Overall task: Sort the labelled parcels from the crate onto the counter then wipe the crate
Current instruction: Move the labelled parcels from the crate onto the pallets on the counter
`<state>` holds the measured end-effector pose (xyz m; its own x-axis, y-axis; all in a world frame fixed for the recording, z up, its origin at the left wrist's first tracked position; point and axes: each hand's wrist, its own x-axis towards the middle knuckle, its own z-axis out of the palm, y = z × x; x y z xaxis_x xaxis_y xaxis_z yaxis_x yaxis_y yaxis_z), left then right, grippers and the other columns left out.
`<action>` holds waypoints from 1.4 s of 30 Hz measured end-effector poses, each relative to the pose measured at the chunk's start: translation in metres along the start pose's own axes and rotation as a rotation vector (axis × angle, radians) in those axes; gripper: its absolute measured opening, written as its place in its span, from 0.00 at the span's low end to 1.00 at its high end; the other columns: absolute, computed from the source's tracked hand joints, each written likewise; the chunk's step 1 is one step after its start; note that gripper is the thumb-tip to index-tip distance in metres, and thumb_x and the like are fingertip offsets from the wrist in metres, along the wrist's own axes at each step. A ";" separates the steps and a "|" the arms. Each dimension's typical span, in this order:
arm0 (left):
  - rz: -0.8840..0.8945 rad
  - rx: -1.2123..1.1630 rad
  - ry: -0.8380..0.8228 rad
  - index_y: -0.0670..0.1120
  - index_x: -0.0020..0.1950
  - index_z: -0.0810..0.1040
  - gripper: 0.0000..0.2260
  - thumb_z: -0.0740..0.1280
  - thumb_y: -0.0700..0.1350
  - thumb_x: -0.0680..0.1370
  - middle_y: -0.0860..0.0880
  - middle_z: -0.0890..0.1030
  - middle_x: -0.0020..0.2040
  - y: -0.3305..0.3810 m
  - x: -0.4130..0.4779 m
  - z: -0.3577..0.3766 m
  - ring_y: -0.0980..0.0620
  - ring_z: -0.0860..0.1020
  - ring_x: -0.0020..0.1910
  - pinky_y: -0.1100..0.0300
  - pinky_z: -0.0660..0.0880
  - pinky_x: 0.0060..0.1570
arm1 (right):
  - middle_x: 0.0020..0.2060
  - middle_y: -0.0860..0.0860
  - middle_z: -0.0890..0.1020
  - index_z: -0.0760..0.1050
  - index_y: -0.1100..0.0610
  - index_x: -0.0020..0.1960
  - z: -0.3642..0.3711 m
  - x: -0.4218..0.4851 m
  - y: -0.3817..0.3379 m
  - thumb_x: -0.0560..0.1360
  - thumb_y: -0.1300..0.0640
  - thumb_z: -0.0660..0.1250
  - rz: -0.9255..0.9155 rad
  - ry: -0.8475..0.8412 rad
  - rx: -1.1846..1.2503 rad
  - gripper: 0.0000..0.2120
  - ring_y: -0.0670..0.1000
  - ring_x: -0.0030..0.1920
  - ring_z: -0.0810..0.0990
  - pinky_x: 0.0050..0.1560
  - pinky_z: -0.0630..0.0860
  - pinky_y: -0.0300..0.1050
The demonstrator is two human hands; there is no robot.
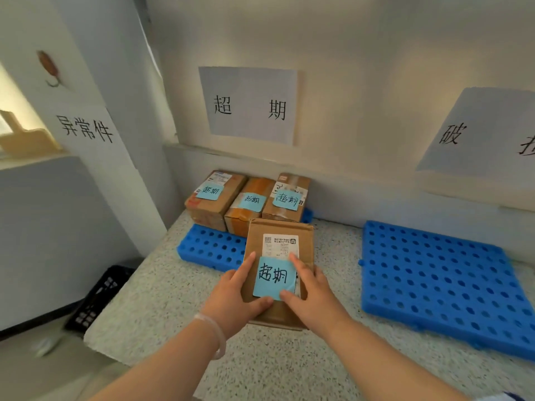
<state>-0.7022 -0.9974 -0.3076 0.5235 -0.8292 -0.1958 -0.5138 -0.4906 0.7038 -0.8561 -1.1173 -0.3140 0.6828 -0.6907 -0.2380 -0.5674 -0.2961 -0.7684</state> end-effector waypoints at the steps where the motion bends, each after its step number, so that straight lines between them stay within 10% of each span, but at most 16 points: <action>1: -0.016 -0.010 0.001 0.69 0.75 0.44 0.42 0.71 0.61 0.73 0.57 0.64 0.61 -0.005 0.000 -0.001 0.57 0.67 0.60 0.59 0.70 0.64 | 0.76 0.45 0.53 0.47 0.29 0.75 0.004 0.004 -0.001 0.77 0.44 0.67 -0.001 -0.016 0.001 0.36 0.49 0.73 0.61 0.69 0.70 0.50; 25: 0.169 -0.020 -0.042 0.62 0.79 0.48 0.44 0.74 0.55 0.72 0.52 0.70 0.64 -0.067 0.169 -0.238 0.56 0.74 0.56 0.63 0.73 0.56 | 0.75 0.47 0.56 0.48 0.34 0.77 0.062 0.181 -0.200 0.77 0.43 0.67 -0.068 0.175 -0.005 0.36 0.51 0.74 0.60 0.71 0.63 0.46; 42: 0.084 -0.023 -0.234 0.62 0.79 0.47 0.40 0.70 0.59 0.75 0.53 0.72 0.64 -0.110 0.324 -0.236 0.53 0.76 0.56 0.57 0.76 0.57 | 0.72 0.49 0.59 0.47 0.34 0.77 0.079 0.317 -0.197 0.78 0.41 0.63 0.191 0.162 -0.037 0.34 0.51 0.68 0.67 0.69 0.69 0.52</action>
<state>-0.3159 -1.1487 -0.2872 0.3071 -0.9074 -0.2867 -0.5315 -0.4135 0.7392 -0.4915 -1.2256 -0.2847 0.4801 -0.8326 -0.2762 -0.6975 -0.1714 -0.6957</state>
